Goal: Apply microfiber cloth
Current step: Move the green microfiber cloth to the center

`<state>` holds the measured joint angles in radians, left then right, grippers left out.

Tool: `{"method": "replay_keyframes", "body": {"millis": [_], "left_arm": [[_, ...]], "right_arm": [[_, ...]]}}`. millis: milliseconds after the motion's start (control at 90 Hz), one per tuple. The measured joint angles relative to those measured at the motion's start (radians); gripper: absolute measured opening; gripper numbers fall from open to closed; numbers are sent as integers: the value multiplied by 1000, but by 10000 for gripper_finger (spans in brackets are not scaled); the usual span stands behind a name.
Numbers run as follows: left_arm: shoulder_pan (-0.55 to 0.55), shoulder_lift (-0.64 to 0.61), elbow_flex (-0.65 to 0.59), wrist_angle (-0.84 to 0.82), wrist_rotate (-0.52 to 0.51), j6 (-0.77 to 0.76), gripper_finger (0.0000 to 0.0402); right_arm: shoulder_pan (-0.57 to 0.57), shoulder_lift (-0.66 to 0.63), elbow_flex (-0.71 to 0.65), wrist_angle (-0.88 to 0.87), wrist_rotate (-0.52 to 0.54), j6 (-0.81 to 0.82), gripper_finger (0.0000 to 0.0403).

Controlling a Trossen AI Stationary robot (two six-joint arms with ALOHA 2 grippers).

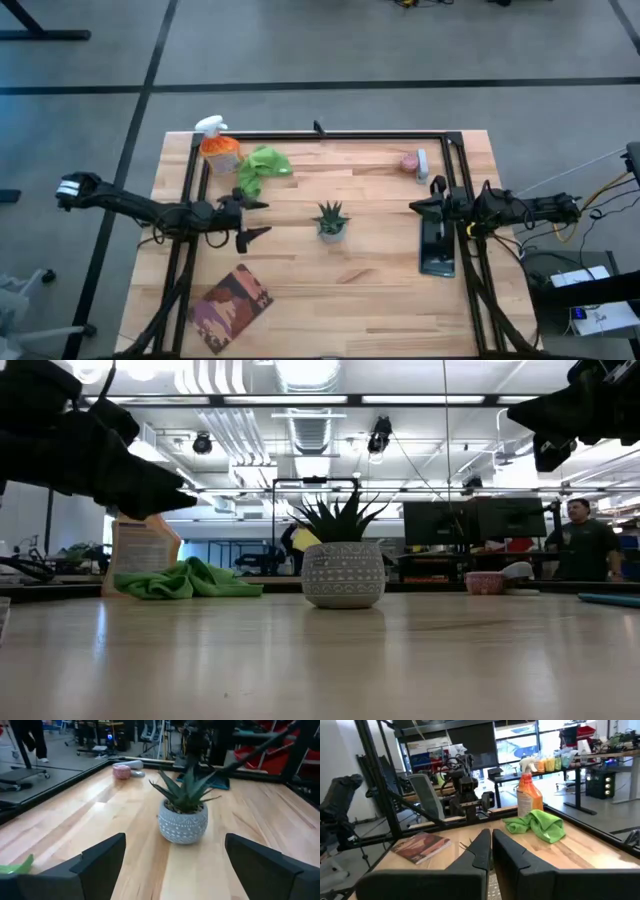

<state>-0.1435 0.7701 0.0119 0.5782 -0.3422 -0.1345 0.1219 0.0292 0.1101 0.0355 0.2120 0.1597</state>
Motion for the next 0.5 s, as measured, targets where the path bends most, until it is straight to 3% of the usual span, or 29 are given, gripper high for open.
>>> {"method": "replay_keyframes", "body": {"millis": [211,500], "left_arm": [[19,122,103,-47,-136,12,327],[155,312,365,-465,-255,-57,322]], "right_arm": [[0,6,0,4,0,36,0],[0,145,0,79,-7,78,0]]}}
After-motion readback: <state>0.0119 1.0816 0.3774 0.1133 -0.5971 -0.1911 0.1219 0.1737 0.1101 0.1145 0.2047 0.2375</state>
